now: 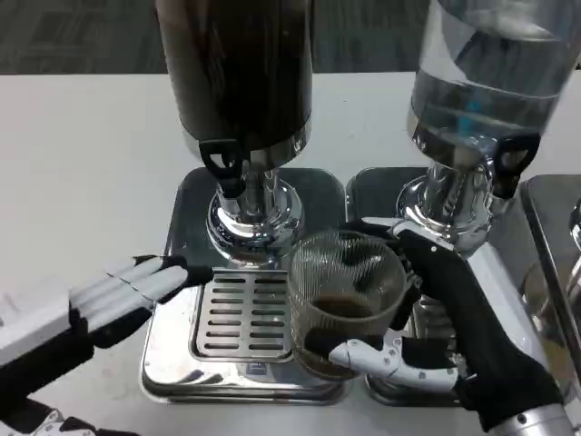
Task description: Grasp the cup under the faucet to collect the drink, then remove the cup.
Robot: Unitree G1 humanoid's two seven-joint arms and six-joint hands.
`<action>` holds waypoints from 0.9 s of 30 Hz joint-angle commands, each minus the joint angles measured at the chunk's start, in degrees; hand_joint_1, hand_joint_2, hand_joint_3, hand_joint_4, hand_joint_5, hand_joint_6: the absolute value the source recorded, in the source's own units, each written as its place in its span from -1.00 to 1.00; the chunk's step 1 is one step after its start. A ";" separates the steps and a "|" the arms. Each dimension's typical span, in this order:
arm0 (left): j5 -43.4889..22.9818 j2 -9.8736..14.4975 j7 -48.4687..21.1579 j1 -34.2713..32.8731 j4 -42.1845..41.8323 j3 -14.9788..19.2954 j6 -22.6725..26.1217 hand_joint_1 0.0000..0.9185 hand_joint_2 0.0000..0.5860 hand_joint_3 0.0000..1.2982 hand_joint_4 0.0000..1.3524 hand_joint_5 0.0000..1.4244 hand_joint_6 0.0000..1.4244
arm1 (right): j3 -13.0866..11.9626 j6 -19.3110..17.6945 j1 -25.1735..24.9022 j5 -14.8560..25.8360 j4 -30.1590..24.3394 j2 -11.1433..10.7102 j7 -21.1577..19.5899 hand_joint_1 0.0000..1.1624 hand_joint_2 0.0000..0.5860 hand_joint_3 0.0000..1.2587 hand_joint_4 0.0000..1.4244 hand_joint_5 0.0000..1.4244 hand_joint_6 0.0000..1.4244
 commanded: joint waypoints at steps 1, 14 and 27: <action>2.93 2.19 1.85 0.74 -0.53 0.26 -2.26 -1.00 -0.61 -1.00 -1.00 -1.00 -1.00 | -0.41 -0.39 0.50 1.06 -3.38 -0.11 0.29 0.22 -0.01 -0.26 -0.30 -0.02 0.36; 7.03 5.32 4.68 -1.04 0.01 -1.73 -6.24 -1.00 -0.63 -1.00 -1.00 -1.00 -1.00 | -1.27 0.10 1.01 1.20 -5.22 -0.45 1.36 0.20 0.00 -0.25 -0.30 0.00 0.38; 8.58 6.03 8.14 -0.89 -0.18 -2.22 -5.89 -1.00 -0.64 -1.00 -1.00 -1.00 -1.00 | -1.54 0.11 0.88 1.46 -5.19 -0.32 1.23 0.18 0.03 -0.25 -0.29 0.01 0.38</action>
